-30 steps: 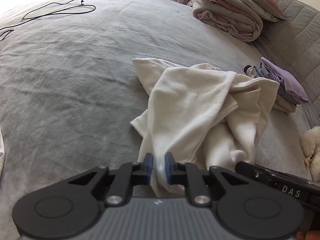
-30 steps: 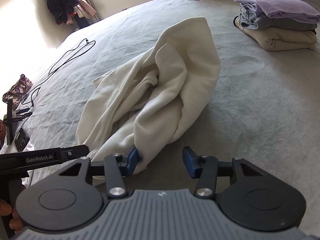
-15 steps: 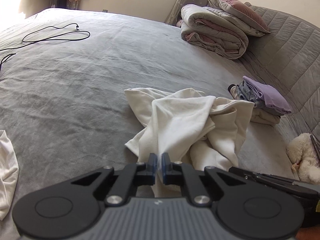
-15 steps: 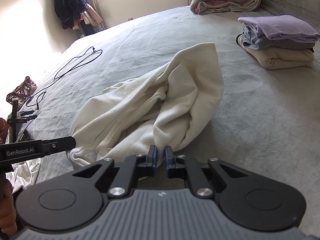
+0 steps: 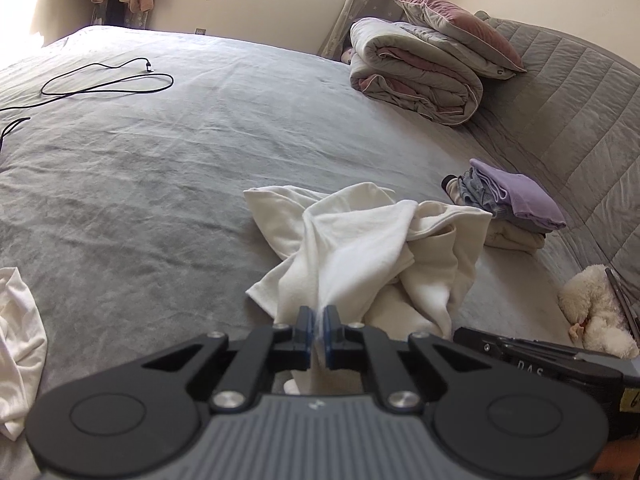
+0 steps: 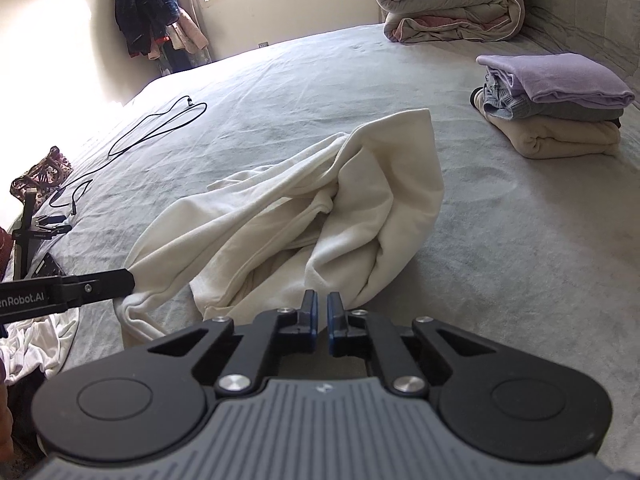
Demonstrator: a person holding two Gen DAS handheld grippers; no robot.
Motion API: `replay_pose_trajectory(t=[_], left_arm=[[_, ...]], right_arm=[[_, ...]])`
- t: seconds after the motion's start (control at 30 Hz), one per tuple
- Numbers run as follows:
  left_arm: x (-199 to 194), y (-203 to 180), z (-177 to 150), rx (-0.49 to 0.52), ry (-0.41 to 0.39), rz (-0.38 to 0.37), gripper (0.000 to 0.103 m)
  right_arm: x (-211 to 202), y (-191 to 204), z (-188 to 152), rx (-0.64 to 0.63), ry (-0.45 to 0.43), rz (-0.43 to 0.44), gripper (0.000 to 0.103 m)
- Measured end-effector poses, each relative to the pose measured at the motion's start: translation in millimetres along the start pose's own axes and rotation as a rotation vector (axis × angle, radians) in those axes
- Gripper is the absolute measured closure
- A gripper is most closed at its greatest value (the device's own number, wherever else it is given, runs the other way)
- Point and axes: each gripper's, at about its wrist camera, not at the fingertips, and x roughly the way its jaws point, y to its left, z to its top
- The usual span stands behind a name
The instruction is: Fold clothes
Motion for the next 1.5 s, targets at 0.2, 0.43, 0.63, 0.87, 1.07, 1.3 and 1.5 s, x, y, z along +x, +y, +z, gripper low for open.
replay_pose_trajectory(t=[0.2, 0.43, 0.63, 0.87, 1.07, 1.3, 1.5], left_arm=[[-0.9, 1.3, -1.4, 0.006, 0.007, -0.006, 0.098], [0.7, 3.2, -3.6, 0.019, 0.027, -0.013, 0.098], [8.6, 8.9, 2.2, 0.041, 0.069, -0.026, 0.096], [38.3, 17.3, 14.9, 0.022, 0.095, -0.062, 0.065], [67.8, 13.6, 27.6, 0.032, 0.104, -0.074, 0.057], [90.5, 3.1, 33.4, 0.054, 0.121, -0.083, 0.056], [93.6, -1.1, 32.0, 0.063, 0.13, -0.068, 0.058]], right_arm=[[-2.9, -3.1, 0.2, -0.004, -0.005, -0.019, 0.099], [-1.4, -6.7, -1.7, -0.002, 0.008, -0.033, 0.099], [0.8, -5.9, 0.3, -0.014, 0.02, -0.025, 0.098], [13.8, -9.6, 4.3, -0.001, 0.019, -0.005, 0.075], [29.4, -12.9, 13.1, -0.013, 0.003, -0.012, 0.052], [45.7, -17.9, 14.3, 0.012, 0.016, 0.001, 0.047], [45.8, -21.7, 13.2, 0.025, 0.022, 0.0, 0.046]])
